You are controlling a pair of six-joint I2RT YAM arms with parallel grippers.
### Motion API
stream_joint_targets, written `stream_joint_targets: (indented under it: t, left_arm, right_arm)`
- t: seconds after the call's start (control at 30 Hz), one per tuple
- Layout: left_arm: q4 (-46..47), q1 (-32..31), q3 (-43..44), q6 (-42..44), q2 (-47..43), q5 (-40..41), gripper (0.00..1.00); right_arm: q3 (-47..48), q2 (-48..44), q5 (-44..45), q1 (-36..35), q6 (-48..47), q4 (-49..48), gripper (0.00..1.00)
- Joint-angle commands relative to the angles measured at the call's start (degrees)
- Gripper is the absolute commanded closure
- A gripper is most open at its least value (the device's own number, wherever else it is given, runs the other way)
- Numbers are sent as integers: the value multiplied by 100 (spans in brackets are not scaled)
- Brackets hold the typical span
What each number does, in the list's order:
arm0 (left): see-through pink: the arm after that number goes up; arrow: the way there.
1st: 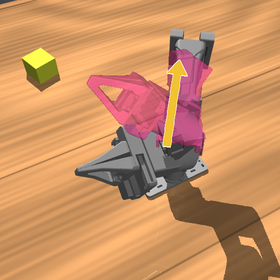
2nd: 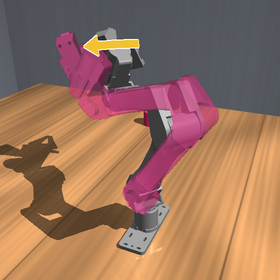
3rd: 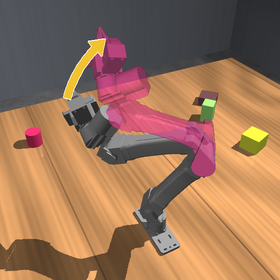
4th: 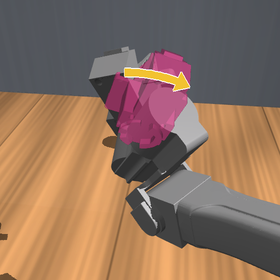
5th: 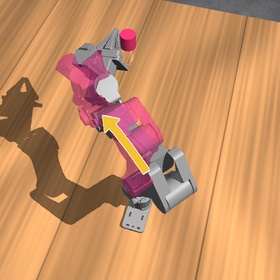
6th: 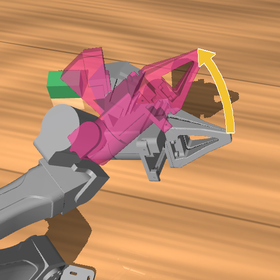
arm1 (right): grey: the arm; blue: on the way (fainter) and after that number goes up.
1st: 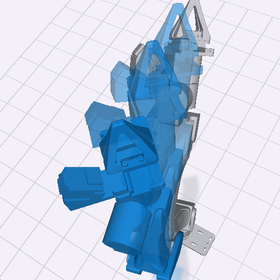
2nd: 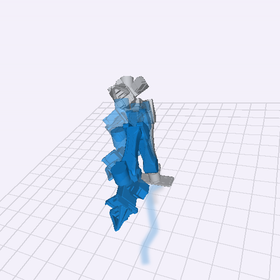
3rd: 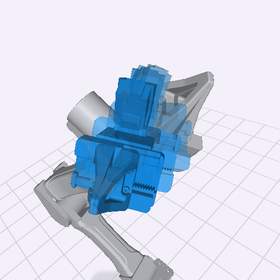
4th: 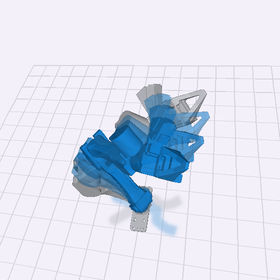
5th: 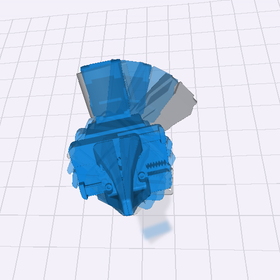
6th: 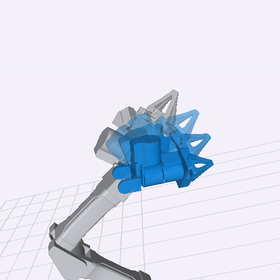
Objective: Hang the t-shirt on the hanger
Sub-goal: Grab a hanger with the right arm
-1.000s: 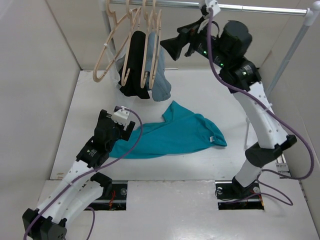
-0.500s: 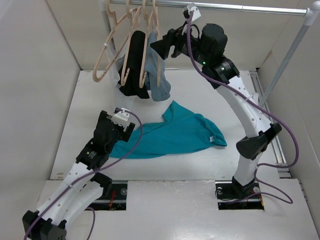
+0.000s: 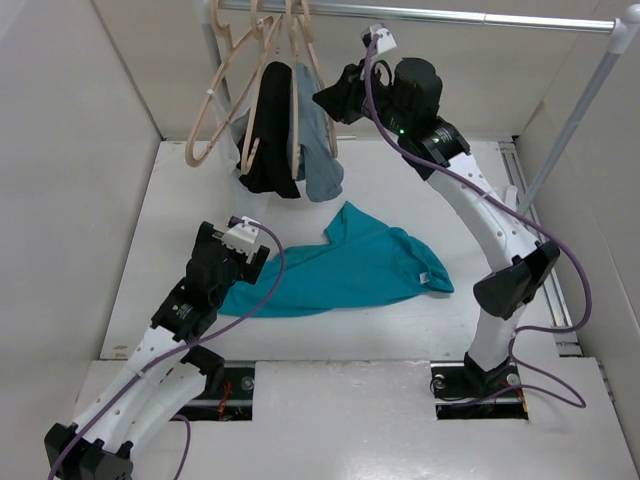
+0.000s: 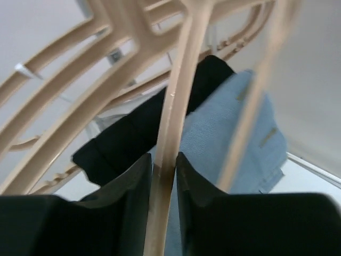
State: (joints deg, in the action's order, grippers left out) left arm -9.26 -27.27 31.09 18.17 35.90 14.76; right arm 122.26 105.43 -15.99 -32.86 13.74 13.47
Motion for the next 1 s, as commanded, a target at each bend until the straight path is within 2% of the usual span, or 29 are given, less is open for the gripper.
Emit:
stream_joint_targets:
  t: [0.0, 0.23, 0.37, 0.6, 0.73, 0.83, 0.87, 0.97]
  left_arm:
    - [214, -16, -42, 28, -83, -78, 0]
    - [214, -16, -42, 81, -83, -79, 0]
    - [214, -16, 11, 134, -30, -79, 0]
    - [266, -16, 177, 388, 145, -341, 0]
    - [266, -16, 231, 538, 198, -841, 12]
    - [188, -16, 353, 766, 260, -1490, 17]
    - [135, -16, 354, 836, 260, -1668, 26]
    - [135, -16, 354, 1074, 391, -2369, 41]
  right_arm:
    - [-167, -294, 7, 113, 6, -275, 80]
    - [-299, -610, 359, 175, 59, -275, 100]
    - [-527, -918, 1078, 175, -20, -145, 100]
    - [-527, -1165, 2027, 8, -801, 558, 100]
    - [-579, -1358, 2442, -54, -1285, 1050, 100]
    - [-1456, -1875, 2059, -1, -1426, 712, 100]
    - [-1999, -2033, 1986, -1, -1479, 605, 100]
    - [-2547, -2491, 1863, 52, -1549, 525, 100]
